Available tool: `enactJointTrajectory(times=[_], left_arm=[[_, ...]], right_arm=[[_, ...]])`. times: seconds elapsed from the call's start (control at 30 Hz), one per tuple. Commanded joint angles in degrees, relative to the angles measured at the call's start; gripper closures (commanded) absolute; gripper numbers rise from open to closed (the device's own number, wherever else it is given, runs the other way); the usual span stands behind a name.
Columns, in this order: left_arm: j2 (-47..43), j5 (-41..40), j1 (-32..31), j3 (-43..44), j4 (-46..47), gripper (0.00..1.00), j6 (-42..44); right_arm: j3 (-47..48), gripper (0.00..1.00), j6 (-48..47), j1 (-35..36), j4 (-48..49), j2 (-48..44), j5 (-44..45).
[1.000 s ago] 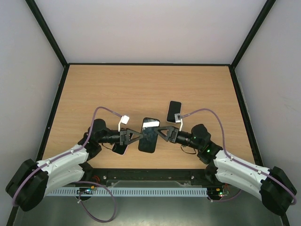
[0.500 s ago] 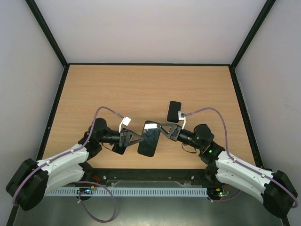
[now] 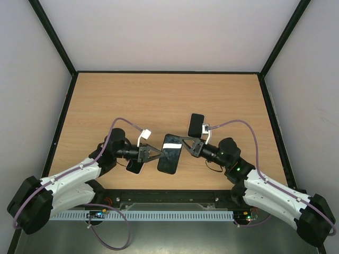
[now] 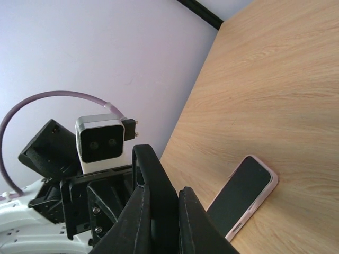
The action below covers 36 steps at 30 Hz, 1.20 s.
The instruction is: Put the phone into the phone case
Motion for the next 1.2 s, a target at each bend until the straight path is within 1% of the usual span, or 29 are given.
enactJointTrajectory(times=[0.0, 0.13, 0.17, 0.23, 0.4, 0.47, 0.5, 0.6, 0.67, 0.8, 0.87, 0.9, 0.97, 1.07, 1.13, 1.17], left_arm=[[-0.2, -5.4, -0.3, 4.7, -9.9, 0.98, 6.9], [0.0, -6.8, -0.3, 5.6, -12.1, 0.98, 7.8], [0.0, -6.9, -0.3, 5.7, -11.8, 0.98, 7.4], [-0.2, -6.9, -0.3, 5.2, -9.3, 0.98, 5.5], [-0.2, -6.0, -0.3, 3.6, 1.1, 0.98, -0.9], [0.1, -6.1, -0.3, 3.4, 4.1, 0.98, -2.6], [0.2, -6.2, -0.3, 3.4, 5.0, 0.98, -3.2], [0.5, -6.8, -0.3, 3.5, 6.7, 0.98, -4.5], [1.0, -7.1, -0.4, 3.3, 7.7, 0.98, -5.5], [1.4, -7.2, -0.4, 1.5, 11.3, 0.98, -8.1], [1.4, -7.7, -0.4, 1.2, 11.3, 0.98, -8.3], [1.3, -8.2, -0.4, 1.1, 10.7, 0.98, -8.0], [1.1, -9.6, -0.4, 1.4, 8.3, 0.98, -7.0], [1.3, -12.0, -0.3, 2.4, 4.3, 0.98, -5.1], [1.8, -12.8, -0.3, 3.2, 2.6, 0.98, -4.3], [2.1, -13.4, -0.2, 3.8, 1.3, 0.98, -3.5]], right_arm=[[3.1, 0.98, -3.4, 0.3, -4.3, -2.0, 2.6], [2.8, 0.98, -3.7, 0.3, -4.1, -2.0, 3.0], [2.6, 0.95, -3.4, 0.3, -3.6, -1.8, 2.6], [2.3, 0.84, -2.3, 0.3, -2.6, -1.1, 1.0], [-0.6, 0.55, 1.9, 0.3, 2.7, 0.1, -3.5], [-2.4, 0.47, 3.7, 0.3, 5.2, 0.3, -4.6], [-3.4, 0.45, 5.1, 0.3, 6.7, 0.6, -4.9], [-5.7, 0.46, 7.3, 0.3, 11.3, 2.1, -6.3], [-6.3, 0.53, 7.7, 0.2, 12.7, 3.3, -7.1], [-6.2, 0.74, 7.5, 0.3, 13.3, 3.4, -7.1], [-5.9, 0.84, 7.3, 0.3, 13.5, 3.5, -7.0], [-5.7, 0.88, 7.1, 0.3, 13.3, 3.5, -6.8], [-5.5, 0.94, 6.9, 0.3, 12.5, 3.6, -6.0], [-5.6, 0.94, 7.0, 0.3, 12.1, 3.7, -5.4], [-5.6, 0.86, 6.8, 0.3, 10.3, 3.4, -4.3], [-5.6, 0.81, 6.5, 0.3, 9.2, 3.0, -3.5]])
